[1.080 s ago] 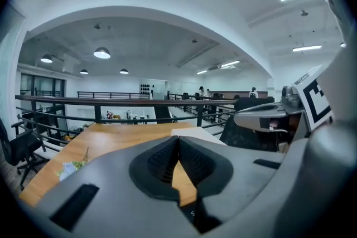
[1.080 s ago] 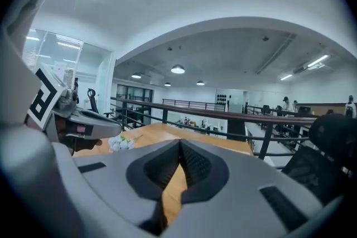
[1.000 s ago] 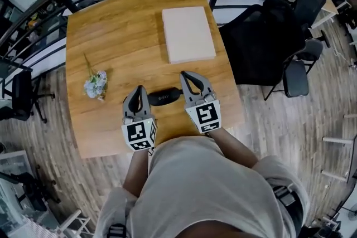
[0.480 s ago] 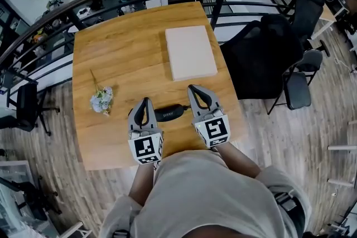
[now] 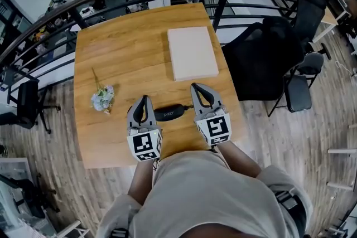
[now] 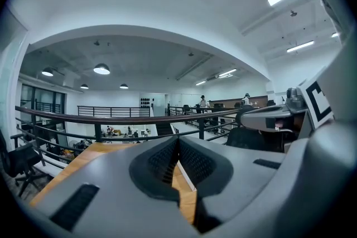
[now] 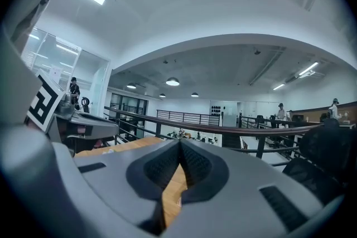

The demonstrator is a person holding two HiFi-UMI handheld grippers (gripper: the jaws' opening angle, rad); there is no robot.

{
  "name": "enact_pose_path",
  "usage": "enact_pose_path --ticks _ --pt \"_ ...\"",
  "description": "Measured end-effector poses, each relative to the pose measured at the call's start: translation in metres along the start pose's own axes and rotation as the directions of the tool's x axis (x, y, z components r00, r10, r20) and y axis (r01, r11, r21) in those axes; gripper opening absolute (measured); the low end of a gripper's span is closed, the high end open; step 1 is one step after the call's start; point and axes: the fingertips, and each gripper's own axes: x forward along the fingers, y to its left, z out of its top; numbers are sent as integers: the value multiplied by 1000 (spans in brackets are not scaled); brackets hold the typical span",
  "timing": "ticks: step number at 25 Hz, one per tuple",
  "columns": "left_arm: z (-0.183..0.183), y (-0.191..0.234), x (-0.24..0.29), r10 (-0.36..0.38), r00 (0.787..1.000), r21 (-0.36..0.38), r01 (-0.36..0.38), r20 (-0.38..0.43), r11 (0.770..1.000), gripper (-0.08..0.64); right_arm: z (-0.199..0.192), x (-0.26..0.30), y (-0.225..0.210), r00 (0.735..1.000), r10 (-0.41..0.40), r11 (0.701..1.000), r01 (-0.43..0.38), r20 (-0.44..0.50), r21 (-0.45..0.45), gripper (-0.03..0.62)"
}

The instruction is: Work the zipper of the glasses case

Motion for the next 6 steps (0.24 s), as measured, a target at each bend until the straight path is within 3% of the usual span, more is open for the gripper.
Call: enact_pose_path --ticks 6 --pt "-1 3 5 -6 1000 -2 6 0 1000 25 3 5 -2 1000 -5 1000 5 9 -12 25"
